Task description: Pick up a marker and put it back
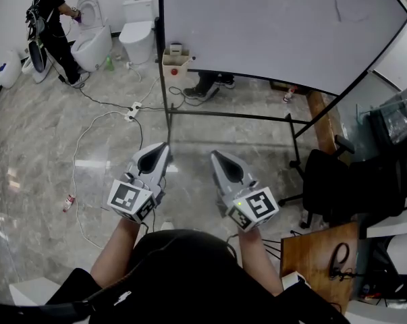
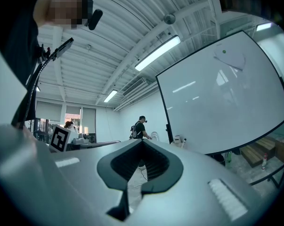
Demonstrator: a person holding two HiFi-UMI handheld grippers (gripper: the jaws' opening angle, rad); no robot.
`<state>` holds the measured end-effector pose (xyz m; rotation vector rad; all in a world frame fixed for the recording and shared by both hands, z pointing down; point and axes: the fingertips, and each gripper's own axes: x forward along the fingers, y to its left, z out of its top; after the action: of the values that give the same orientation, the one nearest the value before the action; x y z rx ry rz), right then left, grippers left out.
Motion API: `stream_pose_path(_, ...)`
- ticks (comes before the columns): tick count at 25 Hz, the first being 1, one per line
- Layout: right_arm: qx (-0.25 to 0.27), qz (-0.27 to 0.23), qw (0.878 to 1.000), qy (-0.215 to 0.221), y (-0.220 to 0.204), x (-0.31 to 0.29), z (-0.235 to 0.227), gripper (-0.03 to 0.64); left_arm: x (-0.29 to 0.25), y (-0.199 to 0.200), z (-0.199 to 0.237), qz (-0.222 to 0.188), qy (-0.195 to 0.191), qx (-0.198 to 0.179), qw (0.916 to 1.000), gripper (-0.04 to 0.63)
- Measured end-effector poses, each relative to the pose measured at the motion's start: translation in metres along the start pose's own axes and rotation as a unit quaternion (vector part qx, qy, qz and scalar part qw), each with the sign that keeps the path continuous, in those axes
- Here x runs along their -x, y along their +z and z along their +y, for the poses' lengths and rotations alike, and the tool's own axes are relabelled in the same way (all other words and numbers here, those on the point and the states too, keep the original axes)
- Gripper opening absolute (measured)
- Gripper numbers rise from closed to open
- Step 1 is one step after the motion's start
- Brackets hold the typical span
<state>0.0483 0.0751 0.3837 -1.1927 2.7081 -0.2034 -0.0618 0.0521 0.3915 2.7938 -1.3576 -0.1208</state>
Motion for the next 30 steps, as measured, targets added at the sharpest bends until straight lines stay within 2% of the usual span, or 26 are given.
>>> stream_pose_path(22,0.000,0.004,1.000,0.012,-0.001,0.057,-0.021,0.009,-0.001,-0.019,-0.058,0.007,0.013,-0.004,0.9999,0.003)
stream_pose_path(30,0.000,0.005,1.000,0.012,0.001,0.059,-0.030,0.009,-0.014,-0.015,-0.062,0.004,0.011,-0.007,0.9999,0.003)
